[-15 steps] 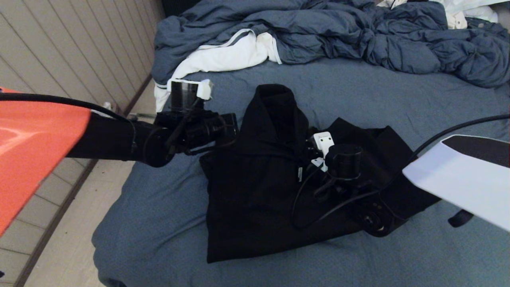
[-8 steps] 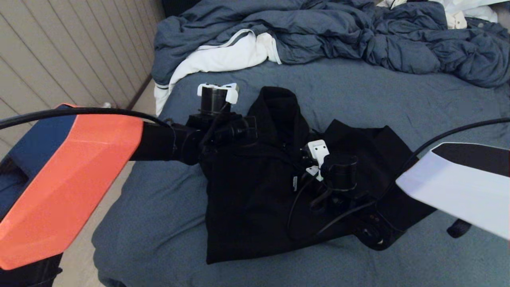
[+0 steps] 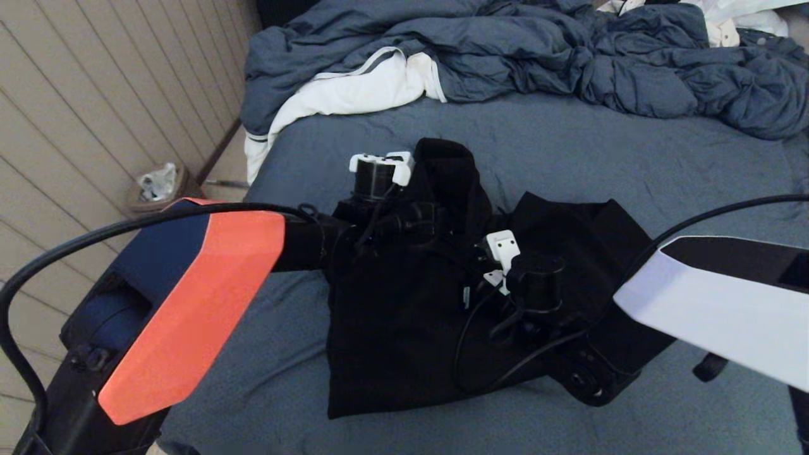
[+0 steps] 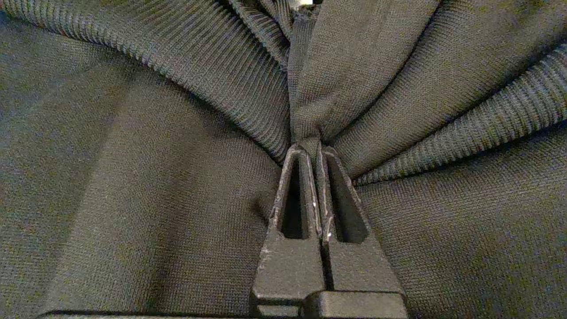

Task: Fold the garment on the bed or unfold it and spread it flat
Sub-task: Fold the black sweatshirt

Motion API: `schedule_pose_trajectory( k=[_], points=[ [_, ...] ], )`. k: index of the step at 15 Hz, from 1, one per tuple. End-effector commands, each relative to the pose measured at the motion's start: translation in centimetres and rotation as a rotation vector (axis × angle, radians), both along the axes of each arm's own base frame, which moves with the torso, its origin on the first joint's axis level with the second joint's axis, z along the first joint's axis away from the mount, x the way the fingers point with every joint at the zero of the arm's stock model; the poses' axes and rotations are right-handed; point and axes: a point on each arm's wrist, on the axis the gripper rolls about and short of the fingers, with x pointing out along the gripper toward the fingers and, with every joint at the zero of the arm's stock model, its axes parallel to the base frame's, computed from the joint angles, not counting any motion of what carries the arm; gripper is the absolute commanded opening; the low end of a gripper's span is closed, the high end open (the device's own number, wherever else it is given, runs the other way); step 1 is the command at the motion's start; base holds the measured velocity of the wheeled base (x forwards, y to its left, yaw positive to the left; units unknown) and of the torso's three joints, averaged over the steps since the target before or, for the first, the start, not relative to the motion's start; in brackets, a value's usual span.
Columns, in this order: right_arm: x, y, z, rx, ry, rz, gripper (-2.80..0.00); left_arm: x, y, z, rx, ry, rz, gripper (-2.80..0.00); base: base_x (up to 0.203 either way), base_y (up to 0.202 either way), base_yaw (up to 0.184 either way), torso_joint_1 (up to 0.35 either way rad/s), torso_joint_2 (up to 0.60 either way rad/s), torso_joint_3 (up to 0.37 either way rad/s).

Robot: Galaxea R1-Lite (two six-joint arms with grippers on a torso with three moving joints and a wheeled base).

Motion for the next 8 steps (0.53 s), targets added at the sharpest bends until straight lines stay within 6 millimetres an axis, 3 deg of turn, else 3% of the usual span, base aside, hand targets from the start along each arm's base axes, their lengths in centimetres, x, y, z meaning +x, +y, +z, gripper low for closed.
schedule_pose_trajectory(
  k=[1, 4, 7, 8],
  points=[
    [0.0, 0.0, -0.6, -0.007, 0.013, -0.002, -2.8, -0.2, -0.7, -0.5, 0.01, -0.007, -0.016, 0.0, 0.0, 0.0, 0.0, 0.0, 0.0, 0.0],
    [0.0, 0.0, -0.6, -0.006, 0.012, -0.002, -2.8, -1.0, -1.7, -0.4, 0.041, -0.035, -0.083, 0.0, 0.0, 0.0, 0.0, 0.0, 0.0, 0.0],
    [0.0, 0.0, -0.6, -0.006, 0.012, -0.001, -2.8, -0.4, -2.2, -2.6, 0.087, -0.031, -0.087, 0.0, 0.0, 0.0, 0.0, 0.0, 0.0, 0.0],
    [0.1, 0.0, -0.6, -0.006, 0.012, -0.002, -2.8, -0.4, -2.2, -2.7, 0.088, -0.033, -0.083, -2.8, 0.0, 0.0, 0.0, 0.0, 0.0, 0.0]
  ],
)
